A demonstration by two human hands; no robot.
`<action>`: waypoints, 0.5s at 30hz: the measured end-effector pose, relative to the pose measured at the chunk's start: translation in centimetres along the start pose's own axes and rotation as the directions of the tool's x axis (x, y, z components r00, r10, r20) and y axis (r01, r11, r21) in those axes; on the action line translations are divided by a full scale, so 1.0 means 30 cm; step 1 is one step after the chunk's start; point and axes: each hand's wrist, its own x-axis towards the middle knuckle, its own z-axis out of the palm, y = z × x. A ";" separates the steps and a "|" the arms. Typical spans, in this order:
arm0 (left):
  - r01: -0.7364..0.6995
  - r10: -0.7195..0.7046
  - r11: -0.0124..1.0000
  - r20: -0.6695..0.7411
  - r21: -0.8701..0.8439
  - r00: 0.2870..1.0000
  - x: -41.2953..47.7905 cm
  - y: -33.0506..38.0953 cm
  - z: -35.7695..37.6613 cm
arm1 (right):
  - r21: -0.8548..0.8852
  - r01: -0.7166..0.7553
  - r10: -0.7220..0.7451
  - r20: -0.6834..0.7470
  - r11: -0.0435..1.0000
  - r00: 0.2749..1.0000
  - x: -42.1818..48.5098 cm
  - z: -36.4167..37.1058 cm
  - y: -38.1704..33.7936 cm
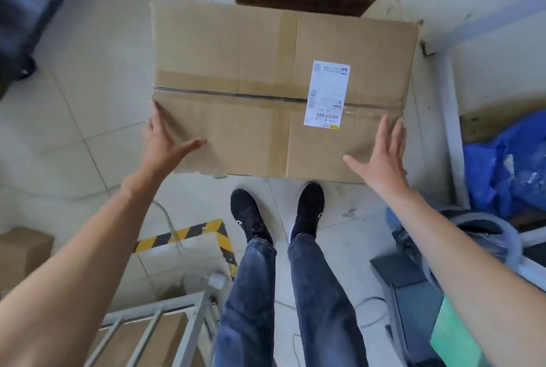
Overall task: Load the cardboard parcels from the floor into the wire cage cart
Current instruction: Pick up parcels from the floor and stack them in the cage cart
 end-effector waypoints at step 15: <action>-0.069 0.041 0.946 -0.096 -0.316 0.995 -0.274 -0.048 -0.204 | 0.449 -0.330 0.327 0.088 0.830 0.941 -0.224 -0.142 -0.011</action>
